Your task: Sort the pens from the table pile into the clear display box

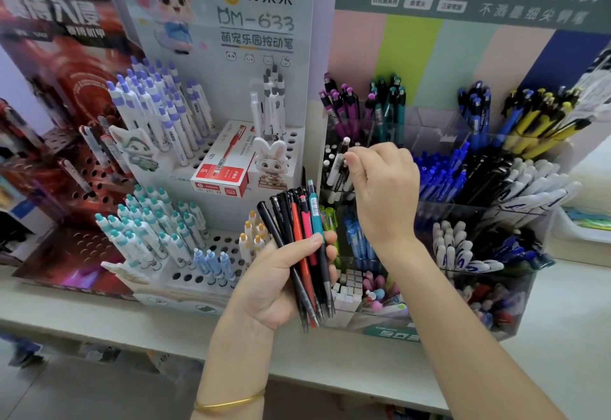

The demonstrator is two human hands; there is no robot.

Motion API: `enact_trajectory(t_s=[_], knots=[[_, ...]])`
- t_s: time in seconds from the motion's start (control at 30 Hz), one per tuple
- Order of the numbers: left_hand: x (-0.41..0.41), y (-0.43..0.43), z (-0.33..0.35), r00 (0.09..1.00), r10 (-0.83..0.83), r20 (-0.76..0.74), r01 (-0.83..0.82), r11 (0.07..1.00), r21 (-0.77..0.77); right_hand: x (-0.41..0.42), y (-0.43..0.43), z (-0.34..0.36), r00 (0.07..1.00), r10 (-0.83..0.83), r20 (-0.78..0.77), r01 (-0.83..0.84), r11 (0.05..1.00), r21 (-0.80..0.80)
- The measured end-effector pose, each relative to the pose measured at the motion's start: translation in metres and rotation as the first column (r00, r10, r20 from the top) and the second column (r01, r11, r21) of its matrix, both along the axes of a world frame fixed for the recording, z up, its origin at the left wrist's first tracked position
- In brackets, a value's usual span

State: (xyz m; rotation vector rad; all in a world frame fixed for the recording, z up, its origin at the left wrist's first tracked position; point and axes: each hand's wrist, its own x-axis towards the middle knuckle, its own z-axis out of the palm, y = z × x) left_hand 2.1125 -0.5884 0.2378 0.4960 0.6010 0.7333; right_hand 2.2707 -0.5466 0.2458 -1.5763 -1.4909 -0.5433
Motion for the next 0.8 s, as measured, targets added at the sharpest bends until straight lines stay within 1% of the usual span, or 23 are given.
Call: enact_trajectory(t_s=[0.1, 0.23, 0.27, 0.3, 0.33, 0.37, 0.4, 0.43, 0.47, 0.5, 0.53, 0.6, 0.67, 0.7, 0.8], knots=[[0.000, 0.001, 0.000, 1.000, 0.000, 0.004, 0.000, 1.000, 0.003, 0.001, -0.001, -0.004, 1.000, 0.000, -0.030, -0.002, 0.998, -0.062], [0.001, 0.002, 0.000, 1.000, -0.003, 0.000, 0.003, 1.000, 0.009, 0.003, -0.005, 0.001, 0.998, -0.058, 0.021, 0.057, 0.998, 0.004], [0.000, 0.002, 0.000, 1.000, -0.005, 0.004, 0.005, 1.000, 0.017, 0.002, -0.009, 0.005, 0.999, -0.036, -0.004, 0.036, 0.999, 0.036], [0.000, 0.002, -0.001, 1.000, -0.009, 0.015, 0.009, 1.000, 0.027, 0.000, -0.016, 0.010, 0.998, 0.023, -0.066, -0.019, 0.997, 0.073], [0.001, 0.003, -0.001, 1.000, -0.012, 0.023, 0.011, 0.999, 0.037, -0.004, -0.024, 0.016, 0.982, 0.111, -0.152, -0.097, 0.991, 0.096], [0.002, 0.003, -0.001, 1.000, -0.014, 0.022, 0.013, 0.999, 0.048, -0.007, -0.032, 0.022, 0.947, 0.206, -0.247, -0.192, 0.978, 0.078], [0.004, 0.002, -0.001, 1.000, -0.020, 0.015, 0.019, 0.998, 0.060, -0.011, -0.040, 0.028, 0.895, 0.285, -0.344, -0.298, 0.954, 0.015], [0.005, 0.001, -0.001, 1.000, -0.028, 0.010, 0.027, 0.997, 0.078, -0.016, -0.045, 0.034, 0.835, 0.334, -0.437, -0.406, 0.911, -0.079], [0.007, 0.000, 0.001, 0.999, -0.045, 0.009, 0.044, 0.994, 0.101, -0.019, -0.048, 0.038, 0.798, 0.343, -0.495, -0.489, 0.849, -0.200], [0.009, -0.002, 0.002, 0.998, -0.065, 0.010, 0.063, 0.990, 0.128, -0.019, -0.048, 0.041, 0.810, 0.325, -0.488, -0.518, 0.787, -0.335], [0.011, -0.004, 0.002, 0.997, -0.083, 0.007, 0.081, 0.986, 0.147, -0.017, -0.046, 0.042, 0.848, 0.309, -0.430, -0.501, 0.729, -0.465], [0.013, -0.006, 0.002, 0.994, -0.113, 0.008, 0.111, 0.982, 0.151, -0.012, -0.043, 0.045, 0.894, 0.306, -0.328, -0.448, 0.621, -0.643], [0.015, -0.008, 0.000, 0.990, -0.141, 0.026, 0.137, 0.983, 0.125, -0.007, -0.043, 0.049, 0.899, 0.319, -0.300, -0.432, 0.533, -0.728], [0.016, -0.009, -0.002, 0.988, -0.150, 0.032, 0.146, 0.983, 0.114, -0.004, -0.044, 0.051, 0.900, 0.328, -0.289, -0.426, 0.511, -0.746], [0.022, -0.013, -0.006, 0.985, -0.161, 0.059, 0.156, 0.984, 0.086, 0.004, -0.049, 0.052, 0.900, 0.299, -0.317, -0.432, 0.525, -0.733]])
